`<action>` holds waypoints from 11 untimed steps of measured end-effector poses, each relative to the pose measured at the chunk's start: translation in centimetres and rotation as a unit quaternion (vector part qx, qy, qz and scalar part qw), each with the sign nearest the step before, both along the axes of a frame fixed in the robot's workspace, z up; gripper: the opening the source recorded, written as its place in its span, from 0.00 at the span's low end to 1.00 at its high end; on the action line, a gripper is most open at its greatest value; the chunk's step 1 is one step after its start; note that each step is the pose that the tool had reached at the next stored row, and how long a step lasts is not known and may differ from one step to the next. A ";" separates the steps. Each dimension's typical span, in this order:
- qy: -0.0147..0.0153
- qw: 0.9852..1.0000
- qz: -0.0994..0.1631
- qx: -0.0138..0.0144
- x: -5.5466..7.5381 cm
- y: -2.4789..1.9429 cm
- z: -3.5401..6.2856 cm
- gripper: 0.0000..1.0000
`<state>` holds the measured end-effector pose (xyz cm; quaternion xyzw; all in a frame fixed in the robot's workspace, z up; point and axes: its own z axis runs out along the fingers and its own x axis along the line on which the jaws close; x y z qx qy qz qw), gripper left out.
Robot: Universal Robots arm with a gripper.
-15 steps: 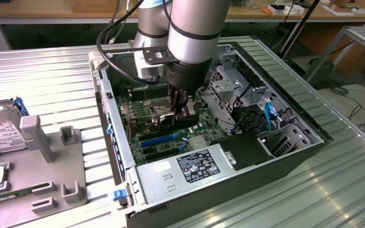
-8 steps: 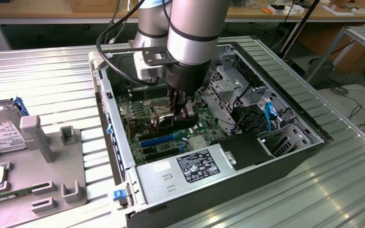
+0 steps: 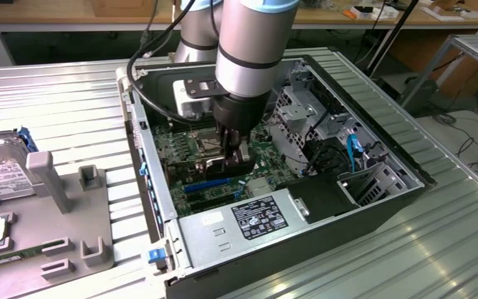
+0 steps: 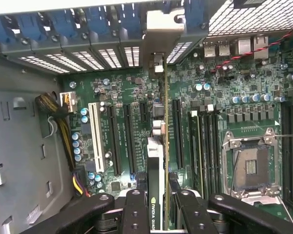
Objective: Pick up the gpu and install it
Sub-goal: 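Insert the gpu into the slot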
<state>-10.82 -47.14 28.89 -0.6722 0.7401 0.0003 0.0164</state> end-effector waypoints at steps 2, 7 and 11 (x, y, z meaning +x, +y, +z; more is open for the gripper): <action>0.001 1.000 -0.002 0.000 0.0 0.00 -0.41 0.27; 0.006 1.000 -0.002 0.000 0.0 -0.14 -0.50 0.27; 0.006 1.000 0.001 -0.002 -0.1 0.10 -0.72 0.27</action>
